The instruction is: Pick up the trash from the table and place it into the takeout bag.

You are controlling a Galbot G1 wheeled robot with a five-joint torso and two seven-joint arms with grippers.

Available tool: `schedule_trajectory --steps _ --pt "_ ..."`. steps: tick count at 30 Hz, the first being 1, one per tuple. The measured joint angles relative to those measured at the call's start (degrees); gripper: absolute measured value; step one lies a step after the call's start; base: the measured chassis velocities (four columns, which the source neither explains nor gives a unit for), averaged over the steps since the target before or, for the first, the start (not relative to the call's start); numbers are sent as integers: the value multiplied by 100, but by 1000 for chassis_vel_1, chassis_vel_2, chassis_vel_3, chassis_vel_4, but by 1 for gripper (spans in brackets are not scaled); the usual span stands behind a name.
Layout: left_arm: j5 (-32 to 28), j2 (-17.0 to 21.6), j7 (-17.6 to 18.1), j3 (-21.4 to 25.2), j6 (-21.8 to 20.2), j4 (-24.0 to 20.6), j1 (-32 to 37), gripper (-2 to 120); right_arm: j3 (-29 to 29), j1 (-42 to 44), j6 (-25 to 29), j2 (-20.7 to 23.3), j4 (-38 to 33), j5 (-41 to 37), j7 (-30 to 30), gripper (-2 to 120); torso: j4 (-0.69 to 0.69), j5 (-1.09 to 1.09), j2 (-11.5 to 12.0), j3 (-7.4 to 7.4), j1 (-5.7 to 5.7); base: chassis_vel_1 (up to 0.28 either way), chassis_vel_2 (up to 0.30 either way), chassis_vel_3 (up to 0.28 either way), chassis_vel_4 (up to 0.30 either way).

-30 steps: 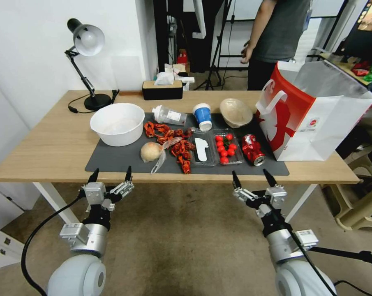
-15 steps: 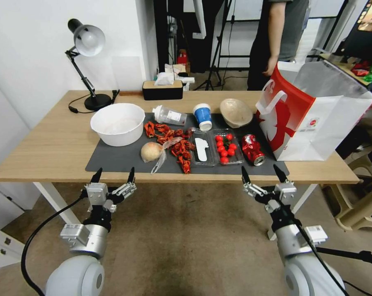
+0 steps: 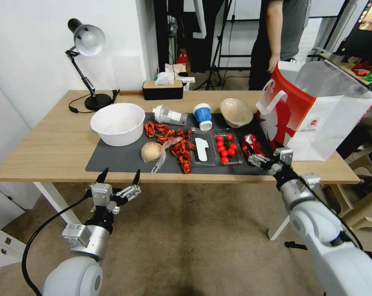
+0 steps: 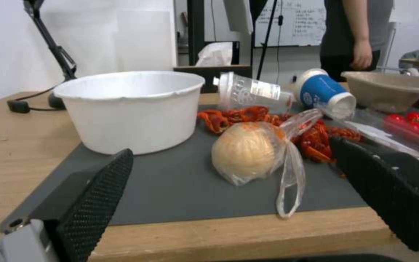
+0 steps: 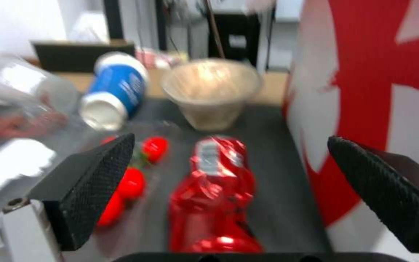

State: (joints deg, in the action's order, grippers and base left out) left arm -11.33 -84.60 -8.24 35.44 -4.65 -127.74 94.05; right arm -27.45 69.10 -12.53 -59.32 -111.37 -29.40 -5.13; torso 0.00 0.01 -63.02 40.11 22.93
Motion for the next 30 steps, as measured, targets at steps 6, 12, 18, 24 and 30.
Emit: schedule_trajectory --steps 6,12,18,24,30 --pt "-8 52 3 24 -24 97 -23 100 171 -560 -1431 487 -49 -748 -621 100 0 0 0 0 0 0 0 0 0" --pt "-17 19 13 51 -7 102 -9 100 515 -955 -2067 599 1 -1281 -1002 100 0 -1 0 -1 0 0 0 0 0" --pt "-20 18 25 72 12 92 12 100 740 -1248 -2245 585 254 -1491 -1153 100 0 0 0 -1 0 0 0 0 0" --pt "-45 48 36 122 18 41 25 100 912 -1381 -2357 511 318 -1616 -1289 100 0 -1 0 -1 0 0 0 0 0" --pt "-64 66 41 123 21 30 22 100 940 -1347 -2504 417 290 -1601 -1494 100 -1 -1 0 -1 -1 0 0 0 0"
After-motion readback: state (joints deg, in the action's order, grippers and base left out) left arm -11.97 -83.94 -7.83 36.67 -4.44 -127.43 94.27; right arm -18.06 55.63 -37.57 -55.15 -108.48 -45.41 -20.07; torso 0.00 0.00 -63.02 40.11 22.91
